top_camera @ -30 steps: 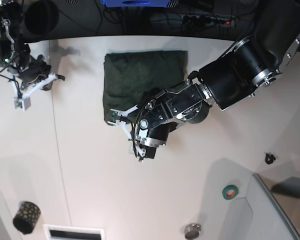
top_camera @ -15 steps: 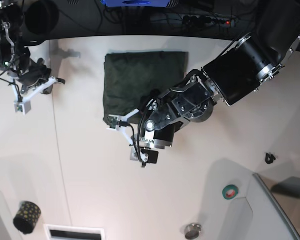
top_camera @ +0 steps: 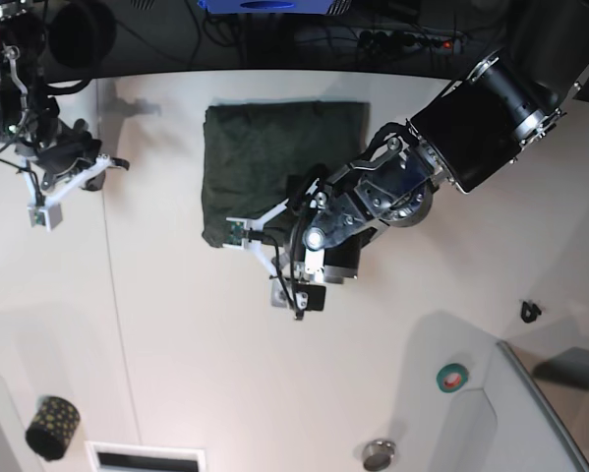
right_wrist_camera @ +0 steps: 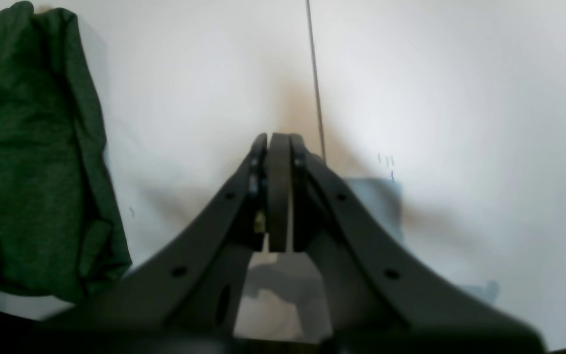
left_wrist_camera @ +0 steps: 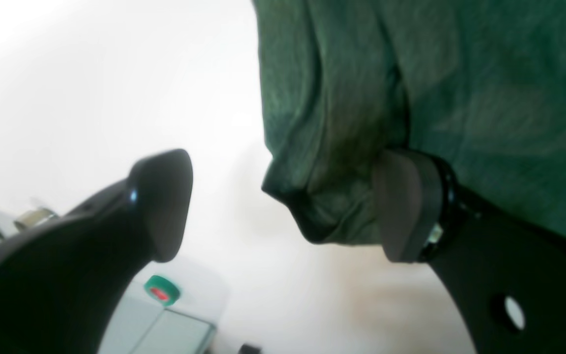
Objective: Layout the t-shirt on the table in an organized manner, then fold the t-shirt properly
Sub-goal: 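Straighten the shirt collar edge with both grippers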
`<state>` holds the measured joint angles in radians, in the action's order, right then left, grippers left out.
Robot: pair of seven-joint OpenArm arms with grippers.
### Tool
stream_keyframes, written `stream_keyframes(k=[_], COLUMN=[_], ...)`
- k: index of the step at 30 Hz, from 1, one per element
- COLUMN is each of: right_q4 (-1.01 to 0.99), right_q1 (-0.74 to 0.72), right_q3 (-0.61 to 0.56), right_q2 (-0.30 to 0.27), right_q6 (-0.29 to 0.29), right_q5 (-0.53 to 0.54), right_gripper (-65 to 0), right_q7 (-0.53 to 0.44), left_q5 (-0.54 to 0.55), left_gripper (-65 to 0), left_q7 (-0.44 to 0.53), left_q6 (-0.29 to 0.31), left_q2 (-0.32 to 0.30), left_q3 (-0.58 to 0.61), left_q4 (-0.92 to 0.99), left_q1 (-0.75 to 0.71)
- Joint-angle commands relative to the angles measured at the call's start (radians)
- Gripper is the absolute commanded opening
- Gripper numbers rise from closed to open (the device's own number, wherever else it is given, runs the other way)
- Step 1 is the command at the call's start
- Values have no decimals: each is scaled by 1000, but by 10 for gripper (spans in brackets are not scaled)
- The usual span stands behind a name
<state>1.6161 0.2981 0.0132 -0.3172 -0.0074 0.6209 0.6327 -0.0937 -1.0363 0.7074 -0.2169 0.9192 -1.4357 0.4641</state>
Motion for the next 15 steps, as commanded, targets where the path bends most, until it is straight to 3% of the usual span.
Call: stream_keyframes(k=[1, 3, 5, 6, 9, 11, 15], right_q4=[48, 106, 177, 207, 270, 277, 272], right_q1=[-1, 29, 62, 77, 105, 103, 85], right_q3=[3, 3, -3, -26, -109, -189, -318], right_q2=[-12, -10, -9, -9, -17, -18, -18], right_q6=[47, 109, 123, 123, 125, 126, 126], right_q5=[12, 12, 12, 12, 12, 11, 9], right_gripper=[-648, -648, -648, -648, -648, -648, -648], right_q7=[-20, -20, -20, -20, -20, -20, -24], left_q5=[-15, -21, -15, -15, -18, -22, -22], left_gripper=[-102, -104, -123, -166, -402, -637, -650], left_q7=[-6, -6, -6, -2, 44, 130, 261], left_q6=[-9, -9, -9, -9, -9, -9, -9], left_q2=[3, 3, 3, 3, 1, 1, 1], left_q3=[-73, -228, -375, -429, -512, -546, -613], left_q4=[-60, -165, -302, -359, -439, -440, -429], left_q1=[31, -28, -118, -179, -350, -463, -631])
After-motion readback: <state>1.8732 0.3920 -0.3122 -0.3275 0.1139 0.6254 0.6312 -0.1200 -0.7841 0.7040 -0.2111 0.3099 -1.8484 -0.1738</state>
